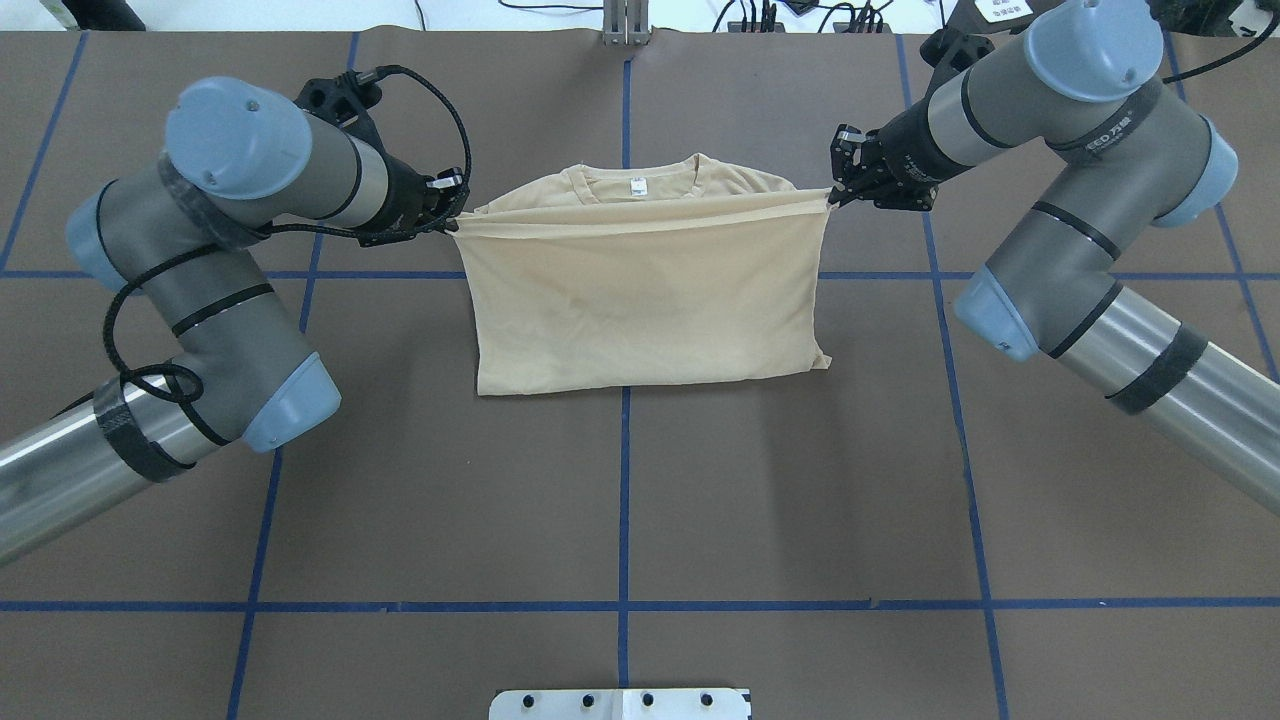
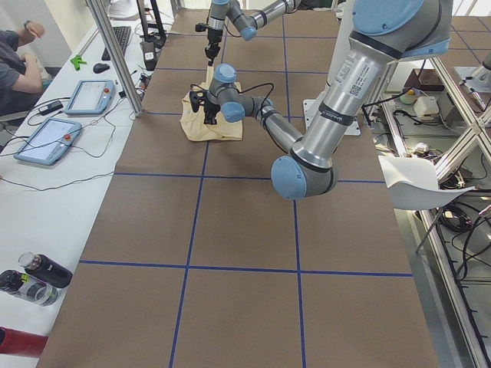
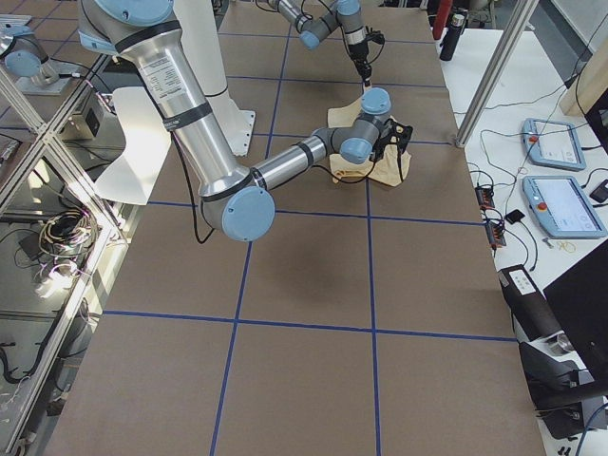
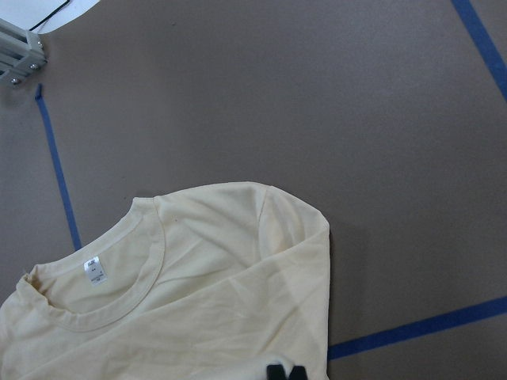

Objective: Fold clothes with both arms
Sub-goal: 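Carry the hem over the shirt to the collar with both grippers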

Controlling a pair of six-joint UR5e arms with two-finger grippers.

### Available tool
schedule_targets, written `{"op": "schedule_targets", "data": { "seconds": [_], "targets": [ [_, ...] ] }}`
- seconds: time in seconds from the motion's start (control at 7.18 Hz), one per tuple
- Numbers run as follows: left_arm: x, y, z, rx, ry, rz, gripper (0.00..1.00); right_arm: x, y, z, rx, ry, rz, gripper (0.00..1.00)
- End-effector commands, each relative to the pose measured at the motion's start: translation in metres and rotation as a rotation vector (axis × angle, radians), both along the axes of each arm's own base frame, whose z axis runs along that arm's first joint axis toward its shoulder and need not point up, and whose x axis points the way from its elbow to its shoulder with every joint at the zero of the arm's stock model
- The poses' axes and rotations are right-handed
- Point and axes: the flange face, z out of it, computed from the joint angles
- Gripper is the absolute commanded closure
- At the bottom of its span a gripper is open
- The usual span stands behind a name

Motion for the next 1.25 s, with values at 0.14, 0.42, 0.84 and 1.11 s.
{"op": "schedule_targets", "data": {
  "seconds": [0.14, 0.42, 0.84, 1.11],
  "targets": [
    [0.01, -0.012, 0.005, -0.025, 0.024, -0.055, 1.0, -0.019, -0.016, 0.012, -0.032, 0.028, -0.008, 1.0],
    [0.016, -0.017, 0.018, -0.045, 0.024, -0.064, 1.0, -0.034, -0.031, 0.022, -0.052, 0.049, -0.014, 1.0],
    [0.042, -0.038, 0.025, -0.114, 0.05, -0.103, 1.0, -0.054, -0.047, 0.027, -0.06, 0.06, -0.016, 1.0],
    [0.045, -0.041, 0.023, -0.121, 0.057, -0.111, 1.0, -0.073, -0.05, 0.027, -0.054, 0.086, -0.007, 1.0]
  ]
}}
